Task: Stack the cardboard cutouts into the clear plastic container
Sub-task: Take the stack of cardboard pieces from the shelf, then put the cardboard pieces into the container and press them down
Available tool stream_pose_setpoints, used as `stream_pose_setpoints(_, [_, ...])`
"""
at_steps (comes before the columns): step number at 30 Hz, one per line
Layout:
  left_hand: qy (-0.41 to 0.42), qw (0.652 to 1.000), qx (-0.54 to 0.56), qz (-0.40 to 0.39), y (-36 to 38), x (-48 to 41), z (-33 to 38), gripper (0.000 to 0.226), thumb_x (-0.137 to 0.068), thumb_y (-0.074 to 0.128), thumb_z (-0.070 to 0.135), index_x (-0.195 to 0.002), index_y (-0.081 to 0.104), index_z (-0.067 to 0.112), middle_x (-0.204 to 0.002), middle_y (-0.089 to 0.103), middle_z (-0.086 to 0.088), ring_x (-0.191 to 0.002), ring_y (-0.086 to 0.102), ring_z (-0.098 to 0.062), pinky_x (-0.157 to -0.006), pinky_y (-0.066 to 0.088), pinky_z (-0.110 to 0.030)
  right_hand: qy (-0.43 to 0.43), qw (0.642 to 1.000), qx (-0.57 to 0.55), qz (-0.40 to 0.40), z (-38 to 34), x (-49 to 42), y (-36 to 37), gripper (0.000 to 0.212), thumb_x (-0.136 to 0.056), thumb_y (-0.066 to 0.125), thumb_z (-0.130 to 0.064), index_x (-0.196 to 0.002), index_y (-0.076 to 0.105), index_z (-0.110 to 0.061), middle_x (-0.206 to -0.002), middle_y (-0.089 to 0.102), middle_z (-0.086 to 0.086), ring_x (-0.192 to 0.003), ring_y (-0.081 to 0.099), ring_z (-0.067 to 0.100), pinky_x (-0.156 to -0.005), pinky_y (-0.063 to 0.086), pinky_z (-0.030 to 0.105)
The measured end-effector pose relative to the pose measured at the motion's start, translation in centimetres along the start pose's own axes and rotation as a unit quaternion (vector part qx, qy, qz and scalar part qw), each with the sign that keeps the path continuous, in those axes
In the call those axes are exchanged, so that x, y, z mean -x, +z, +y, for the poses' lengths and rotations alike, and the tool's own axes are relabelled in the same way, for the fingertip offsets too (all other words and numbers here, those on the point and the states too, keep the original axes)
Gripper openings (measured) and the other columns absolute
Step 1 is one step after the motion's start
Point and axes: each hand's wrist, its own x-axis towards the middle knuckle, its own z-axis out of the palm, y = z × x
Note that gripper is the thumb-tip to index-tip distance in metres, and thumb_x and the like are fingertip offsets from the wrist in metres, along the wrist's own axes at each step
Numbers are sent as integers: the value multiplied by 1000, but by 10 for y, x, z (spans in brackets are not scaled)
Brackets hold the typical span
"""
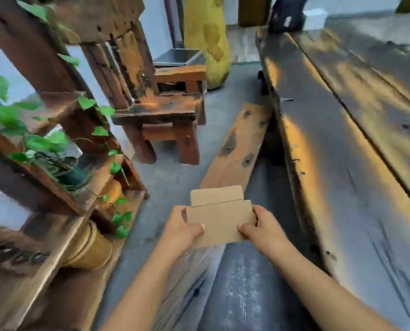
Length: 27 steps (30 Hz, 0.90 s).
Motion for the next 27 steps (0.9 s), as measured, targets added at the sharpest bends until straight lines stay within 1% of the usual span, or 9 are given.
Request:
stream_pose_setpoints(2, [17,998,-34,-56,59,6,12,38,-81,68,-1,-110,49,14,-103,61,-6,-86,59,-14,-61,48,-11,34,998,-11,60,43,19,-45,48,-80,67,-15,-127,55,-13,-113,66,4,-101,63,22,-82,52,36])
stream_pose_setpoints(4, [29,989,-68,-124,116,16,22,38,-82,68,1,-113,50,14,-107,62,-6,-94,60,-19,-69,48,-22,68,989,-31,125,82,46,-85,46,-80,66,-16,-125,56,-15,-104,65,-5,-90,61,13,-74,47,29])
stream_pose_setpoints(6, [47,979,-94,-175,160,26,26,41,-81,69,1,-117,50,10,-110,63,-7,-97,60,-20,-70,46,-25,102,979,-39,175,111,72,-112,43,-81,66,-19,-123,56,-19,-95,63,-10,-82,59,9,-67,43,25])
stream_pose_setpoints(10, [94,944,-159,-275,243,47,31,38,-78,69,1,-111,52,12,-108,65,-6,-99,63,-21,-77,50,-32,193,941,-71,270,159,128,-150,44,-84,62,-21,-127,52,-20,-111,66,0,-101,63,22,-85,52,39])
stream_pose_setpoints(15, [144,870,-240,-406,328,74,34,42,-77,71,10,-112,51,18,-102,62,5,-86,57,-2,-62,40,-17,276,876,-128,375,200,187,-173,36,-83,61,-22,-119,56,-22,-105,66,-1,-96,63,18,-80,53,38])
stream_pose_setpoints(17, [169,836,-274,-444,355,84,33,39,-76,72,14,-108,50,21,-103,61,4,-87,58,-6,-64,42,-20,308,848,-137,408,213,204,-175,38,-83,62,-22,-121,55,-21,-107,66,-1,-95,61,18,-79,51,37])
stream_pose_setpoints(20, [188,791,-307,-495,388,94,31,40,-76,71,16,-107,48,24,-107,60,2,-98,59,-16,-79,50,-31,353,807,-160,445,226,218,-175,41,-84,62,-21,-124,52,-22,-108,64,-2,-98,60,18,-86,50,39])
stream_pose_setpoints(24, [216,720,-334,-569,423,98,29,39,-76,69,16,-105,45,28,-109,60,3,-94,57,-12,-68,44,-22,405,740,-205,496,235,223,-168,44,-84,64,-18,-125,51,-22,-104,60,-6,-95,58,14,-83,46,31])
stream_pose_setpoints(27, [237,675,-348,-606,440,100,31,38,-77,69,17,-108,49,26,-111,60,1,-96,60,-14,-79,53,-31,428,695,-241,525,235,223,-160,39,-84,66,-18,-120,51,-24,-102,61,-6,-94,61,13,-87,51,34])
